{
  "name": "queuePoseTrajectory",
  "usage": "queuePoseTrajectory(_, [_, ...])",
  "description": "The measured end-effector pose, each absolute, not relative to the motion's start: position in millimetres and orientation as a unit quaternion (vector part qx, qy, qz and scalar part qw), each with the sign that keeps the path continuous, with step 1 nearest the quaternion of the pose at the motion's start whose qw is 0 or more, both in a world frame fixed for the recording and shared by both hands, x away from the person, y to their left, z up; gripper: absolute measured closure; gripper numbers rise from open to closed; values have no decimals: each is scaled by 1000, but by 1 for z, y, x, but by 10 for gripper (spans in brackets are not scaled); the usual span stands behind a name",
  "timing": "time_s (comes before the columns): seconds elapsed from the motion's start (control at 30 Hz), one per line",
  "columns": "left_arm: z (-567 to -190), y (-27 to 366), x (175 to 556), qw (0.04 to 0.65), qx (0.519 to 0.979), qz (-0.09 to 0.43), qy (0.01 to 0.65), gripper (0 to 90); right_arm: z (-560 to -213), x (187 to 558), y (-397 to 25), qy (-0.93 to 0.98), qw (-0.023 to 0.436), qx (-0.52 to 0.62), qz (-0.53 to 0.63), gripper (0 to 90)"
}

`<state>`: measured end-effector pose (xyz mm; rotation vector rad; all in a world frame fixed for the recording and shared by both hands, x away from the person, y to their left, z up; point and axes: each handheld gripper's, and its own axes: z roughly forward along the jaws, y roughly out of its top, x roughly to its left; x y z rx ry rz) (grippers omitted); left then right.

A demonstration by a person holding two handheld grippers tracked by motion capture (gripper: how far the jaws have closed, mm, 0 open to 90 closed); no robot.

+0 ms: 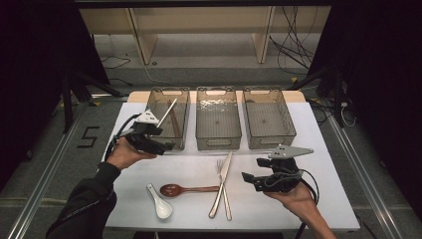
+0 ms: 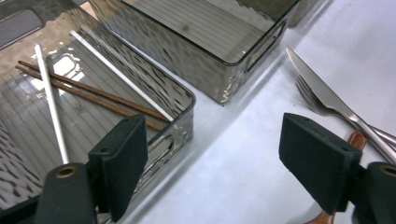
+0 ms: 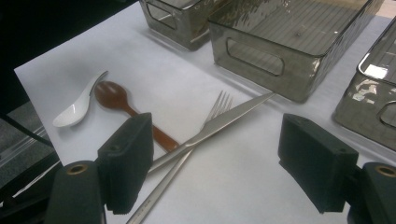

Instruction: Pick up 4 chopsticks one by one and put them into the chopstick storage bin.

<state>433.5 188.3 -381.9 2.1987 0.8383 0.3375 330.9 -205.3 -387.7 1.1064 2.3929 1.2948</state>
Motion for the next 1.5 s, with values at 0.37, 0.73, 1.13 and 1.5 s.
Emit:
queuePoseTrajectory(0.37, [-382,179,418,364,871,124,305,181,-388,331,-205,812,102,373,437,277])
queuePoseTrajectory(0.73, [-391,163,401,347,890,107,277,174,-391,331,-205,814,98,370,437,277])
queuePoseTrajectory(1.13, [-397,149,388,337,901,96,255,168,-390,332,-207,811,99,371,441,277])
queuePoseTrajectory(1.5, [-413,137,381,295,924,81,230,170,-389,332,-207,809,104,370,444,276])
